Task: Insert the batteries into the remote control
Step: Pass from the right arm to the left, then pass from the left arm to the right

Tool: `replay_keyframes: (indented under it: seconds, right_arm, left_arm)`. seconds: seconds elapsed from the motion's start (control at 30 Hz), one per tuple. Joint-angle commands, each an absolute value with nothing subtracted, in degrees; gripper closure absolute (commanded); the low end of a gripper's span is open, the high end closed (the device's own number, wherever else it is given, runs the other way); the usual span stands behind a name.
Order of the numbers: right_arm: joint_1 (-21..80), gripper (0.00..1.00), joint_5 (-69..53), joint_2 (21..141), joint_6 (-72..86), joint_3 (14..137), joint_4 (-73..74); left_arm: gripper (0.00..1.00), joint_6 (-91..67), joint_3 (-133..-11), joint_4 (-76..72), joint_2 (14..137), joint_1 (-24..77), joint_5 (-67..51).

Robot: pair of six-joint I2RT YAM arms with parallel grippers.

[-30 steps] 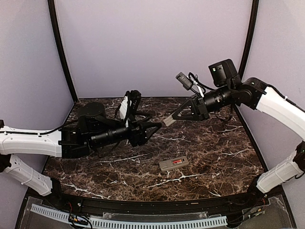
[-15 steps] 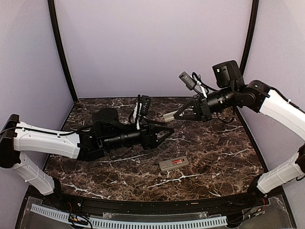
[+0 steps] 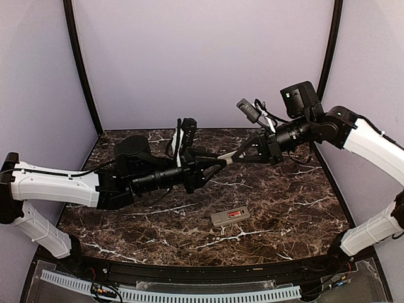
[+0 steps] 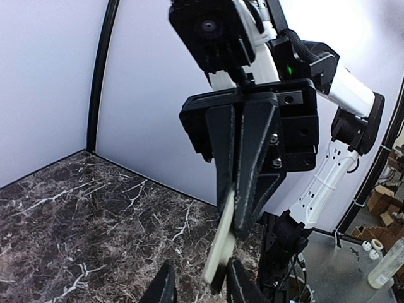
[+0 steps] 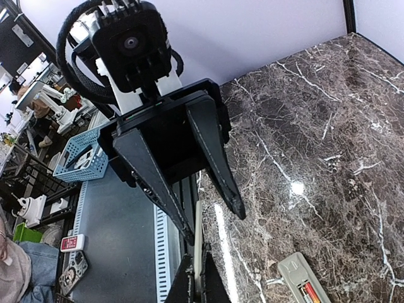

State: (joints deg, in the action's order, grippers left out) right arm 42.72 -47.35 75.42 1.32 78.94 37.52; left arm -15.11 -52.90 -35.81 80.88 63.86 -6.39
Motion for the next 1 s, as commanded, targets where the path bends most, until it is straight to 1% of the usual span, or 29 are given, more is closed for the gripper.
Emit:
replay_keyframes:
  seconds: [0.0, 0.03, 0.13, 0.17, 0.2, 0.23, 0.3, 0.37, 0.4, 0.43, 0.5, 0.57, 0.67, 0.77, 0.8, 0.87, 0.97]
  right_arm:
    - [42.4, 1.00, -49.0, 75.6, 0.4, 79.2, 37.9]
    - [42.4, 1.00, -49.0, 75.5, 0.4, 79.1, 37.6]
    - [42.3, 1.00, -48.9, 75.2, 0.5, 78.5, 36.6]
    - [42.4, 1.00, -48.9, 75.2, 0.5, 78.6, 36.4]
    - [42.4, 0.98, -48.2, 75.2, 0.4, 78.7, 36.4]
    - [42.4, 0.88, -47.0, 75.1, 0.4, 78.8, 36.5]
    - [42.4, 0.53, -43.1, 74.4, -1.4, 79.0, 36.8]
    - [42.4, 0.29, -39.5, 73.0, -4.7, 78.7, 36.8]
    - [42.4, 0.07, -38.0, 71.9, -6.5, 78.4, 36.6]
    - [42.4, 0.02, -35.9, 70.8, -8.3, 77.8, 35.9]
    - [42.3, 0.01, -31.3, 67.9, -11.5, 75.7, 32.9]
    - [42.3, 0.01, -29.5, 64.9, -16.9, 72.8, 28.6]
    - [42.4, 0.01, -29.5, 60.3, -24.4, 67.3, 19.6]
    - [43.0, 0.01, -31.7, 58.3, -38.8, 63.5, 16.2]
    - [44.2, 0.02, -28.1, 58.6, -44.2, 62.5, 15.4]
    - [46.4, 0.03, -21.5, 59.6, -50.0, 60.6, 13.1]
    - [49.7, 0.04, -17.8, 60.5, -58.7, 59.7, 15.0]
  left_arm:
    - [0.79, -14.3, -54.8, -34.8, 80.8, 63.7, -7.6]
    - [0.82, -14.4, -55.0, -34.7, 80.9, 63.6, -8.3]
    - [0.98, -14.5, -55.6, -33.5, 80.9, 63.7, -9.2]
    - [0.99, -14.6, -55.6, -33.3, 80.7, 63.7, -9.2]
    - [1.00, -15.1, -55.5, -33.1, 80.5, 63.7, -9.1]
    - [1.00, -15.4, -55.2, -33.0, 80.2, 63.6, -8.8]
    - [1.00, -17.3, -54.8, -32.7, 80.0, 63.7, -7.8]
    - [1.00, -20.3, -54.5, -32.0, 80.2, 63.7, -6.9]
    - [1.00, -22.3, -54.4, -31.4, 80.4, 63.7, -6.6]
    - [1.00, -23.4, -54.3, -31.0, 80.6, 63.7, -6.5]
    - [1.00, -25.9, -54.1, -29.8, 81.1, 63.7, -6.3]
    - [1.00, -27.3, -53.9, -28.9, 81.7, 63.7, -5.2]
    - [1.00, -27.3, -55.5, -24.2, 83.5, 63.6, -1.5]
    - [1.00, -27.1, -59.6, -17.5, 85.8, 63.6, 1.5]
    - [1.00, -27.3, -60.3, -17.1, 86.5, 63.6, 1.2]
    - [1.00, -28.3, -60.4, -17.5, 87.1, 63.6, -0.7]
    - [1.00, -29.9, -60.3, -19.0, 87.5, 63.6, -3.5]
